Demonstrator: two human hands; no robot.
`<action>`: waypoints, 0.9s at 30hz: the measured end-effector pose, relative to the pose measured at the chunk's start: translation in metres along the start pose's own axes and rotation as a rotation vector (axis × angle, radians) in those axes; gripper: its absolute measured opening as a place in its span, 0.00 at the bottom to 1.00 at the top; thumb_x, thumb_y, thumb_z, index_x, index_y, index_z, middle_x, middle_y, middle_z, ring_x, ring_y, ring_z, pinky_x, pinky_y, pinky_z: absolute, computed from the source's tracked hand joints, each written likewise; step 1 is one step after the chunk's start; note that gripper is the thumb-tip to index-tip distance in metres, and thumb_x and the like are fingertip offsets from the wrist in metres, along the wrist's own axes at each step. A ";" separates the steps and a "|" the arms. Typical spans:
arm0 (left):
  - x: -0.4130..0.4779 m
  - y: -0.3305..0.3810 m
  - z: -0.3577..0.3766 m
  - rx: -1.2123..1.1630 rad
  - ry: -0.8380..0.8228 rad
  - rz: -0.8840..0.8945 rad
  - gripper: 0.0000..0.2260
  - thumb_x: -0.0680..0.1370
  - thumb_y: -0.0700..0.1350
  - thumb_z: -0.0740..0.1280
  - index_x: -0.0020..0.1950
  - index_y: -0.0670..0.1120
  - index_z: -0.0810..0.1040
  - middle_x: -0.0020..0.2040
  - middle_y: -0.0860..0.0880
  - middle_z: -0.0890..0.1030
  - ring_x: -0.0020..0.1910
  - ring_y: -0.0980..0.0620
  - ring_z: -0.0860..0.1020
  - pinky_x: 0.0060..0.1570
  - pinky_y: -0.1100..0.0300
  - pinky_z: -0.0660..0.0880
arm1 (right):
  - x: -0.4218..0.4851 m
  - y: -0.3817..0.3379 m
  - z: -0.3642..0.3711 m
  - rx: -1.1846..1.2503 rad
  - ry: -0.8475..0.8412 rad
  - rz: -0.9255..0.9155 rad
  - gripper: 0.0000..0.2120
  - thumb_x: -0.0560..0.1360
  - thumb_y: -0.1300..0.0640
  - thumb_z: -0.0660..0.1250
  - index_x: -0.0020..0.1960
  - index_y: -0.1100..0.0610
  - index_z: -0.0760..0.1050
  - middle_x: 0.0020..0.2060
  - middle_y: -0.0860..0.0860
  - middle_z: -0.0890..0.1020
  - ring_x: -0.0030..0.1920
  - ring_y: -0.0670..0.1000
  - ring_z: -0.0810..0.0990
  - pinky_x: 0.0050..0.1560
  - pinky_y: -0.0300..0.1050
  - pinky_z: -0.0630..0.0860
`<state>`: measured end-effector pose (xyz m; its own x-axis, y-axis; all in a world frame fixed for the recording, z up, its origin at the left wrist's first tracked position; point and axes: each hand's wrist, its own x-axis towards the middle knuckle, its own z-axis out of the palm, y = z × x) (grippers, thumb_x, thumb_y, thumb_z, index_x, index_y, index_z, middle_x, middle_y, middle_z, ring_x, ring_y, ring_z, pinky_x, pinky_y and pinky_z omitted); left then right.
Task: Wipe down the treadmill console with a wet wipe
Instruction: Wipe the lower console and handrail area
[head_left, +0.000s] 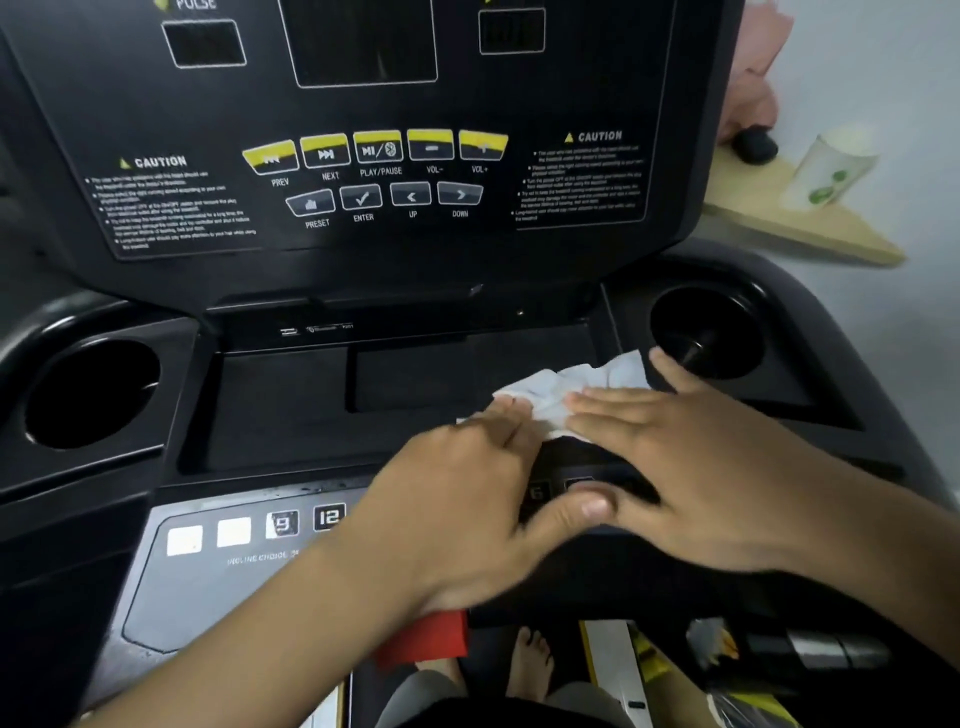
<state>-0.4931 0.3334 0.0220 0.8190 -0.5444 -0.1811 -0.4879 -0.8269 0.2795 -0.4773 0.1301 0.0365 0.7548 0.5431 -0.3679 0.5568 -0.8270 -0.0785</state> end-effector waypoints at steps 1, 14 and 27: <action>-0.001 0.000 -0.001 -0.026 0.009 -0.006 0.38 0.74 0.72 0.39 0.75 0.53 0.63 0.74 0.48 0.69 0.69 0.49 0.71 0.62 0.55 0.71 | -0.001 -0.001 -0.002 0.028 0.009 0.003 0.43 0.69 0.28 0.33 0.77 0.46 0.56 0.77 0.41 0.55 0.75 0.38 0.50 0.75 0.51 0.34; -0.001 0.001 0.008 0.027 0.054 -0.011 0.40 0.74 0.72 0.40 0.75 0.49 0.66 0.74 0.46 0.69 0.72 0.49 0.68 0.64 0.53 0.71 | -0.002 -0.006 0.005 -0.004 0.105 0.016 0.39 0.74 0.28 0.44 0.73 0.51 0.66 0.72 0.46 0.69 0.71 0.41 0.65 0.76 0.56 0.40; -0.038 -0.041 0.012 -0.038 0.059 -0.090 0.37 0.74 0.72 0.41 0.79 0.56 0.58 0.80 0.47 0.55 0.79 0.55 0.49 0.77 0.47 0.45 | 0.020 -0.039 0.000 0.006 0.019 0.009 0.43 0.69 0.22 0.35 0.77 0.41 0.52 0.76 0.39 0.50 0.76 0.39 0.45 0.73 0.65 0.36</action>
<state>-0.5076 0.3865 0.0057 0.8760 -0.4579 -0.1517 -0.4004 -0.8656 0.3006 -0.4840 0.1727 0.0319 0.7661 0.5383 -0.3512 0.5480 -0.8326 -0.0806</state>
